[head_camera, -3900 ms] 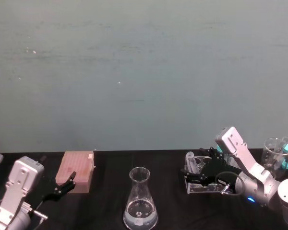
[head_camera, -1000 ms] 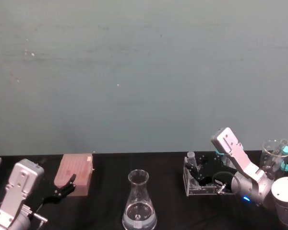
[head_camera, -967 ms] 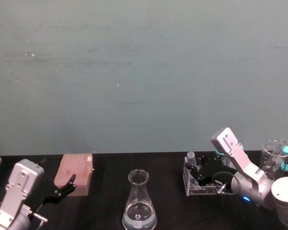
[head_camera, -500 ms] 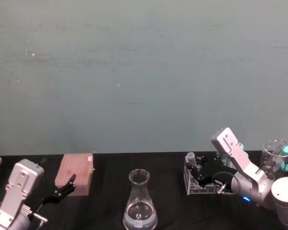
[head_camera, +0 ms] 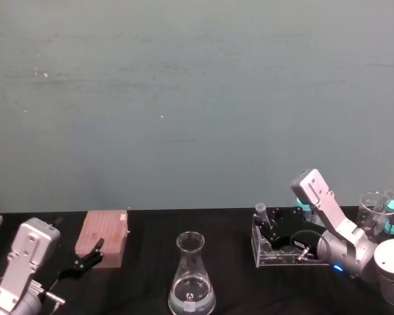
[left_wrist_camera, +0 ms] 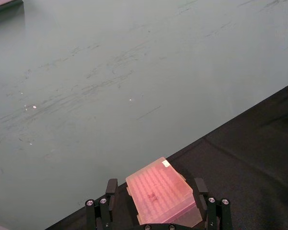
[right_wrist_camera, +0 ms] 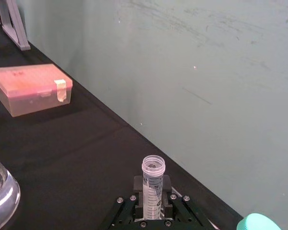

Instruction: Pour the liquid from the test tube into the beaker using one hand.

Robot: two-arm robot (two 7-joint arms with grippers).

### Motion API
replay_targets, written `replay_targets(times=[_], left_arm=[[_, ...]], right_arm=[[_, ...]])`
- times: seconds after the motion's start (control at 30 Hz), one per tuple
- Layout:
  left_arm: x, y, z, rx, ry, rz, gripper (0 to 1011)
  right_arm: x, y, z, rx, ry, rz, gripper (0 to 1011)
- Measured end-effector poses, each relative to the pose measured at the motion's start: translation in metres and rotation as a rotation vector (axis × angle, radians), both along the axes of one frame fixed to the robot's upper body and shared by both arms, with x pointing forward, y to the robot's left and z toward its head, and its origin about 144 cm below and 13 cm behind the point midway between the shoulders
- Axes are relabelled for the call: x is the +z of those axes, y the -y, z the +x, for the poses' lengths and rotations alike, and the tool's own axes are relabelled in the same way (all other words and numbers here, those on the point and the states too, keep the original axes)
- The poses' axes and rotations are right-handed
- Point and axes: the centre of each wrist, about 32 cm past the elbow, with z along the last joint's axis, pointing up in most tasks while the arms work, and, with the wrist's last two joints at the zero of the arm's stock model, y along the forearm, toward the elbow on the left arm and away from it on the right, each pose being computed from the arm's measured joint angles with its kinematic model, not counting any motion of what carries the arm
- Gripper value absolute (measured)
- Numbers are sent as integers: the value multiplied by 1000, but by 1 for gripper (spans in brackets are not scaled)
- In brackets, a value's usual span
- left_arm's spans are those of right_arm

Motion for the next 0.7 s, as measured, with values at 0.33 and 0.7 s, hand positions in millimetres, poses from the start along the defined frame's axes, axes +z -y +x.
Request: replay_targets(times=[0.33,0.7], left_arm=[[0,0,0,0,0,0,1000],[0,0,0,0,0,0,1000]], right_arm=[[16,1,-1,8,26,44,218],[33,2,-3,17,96,51,218]])
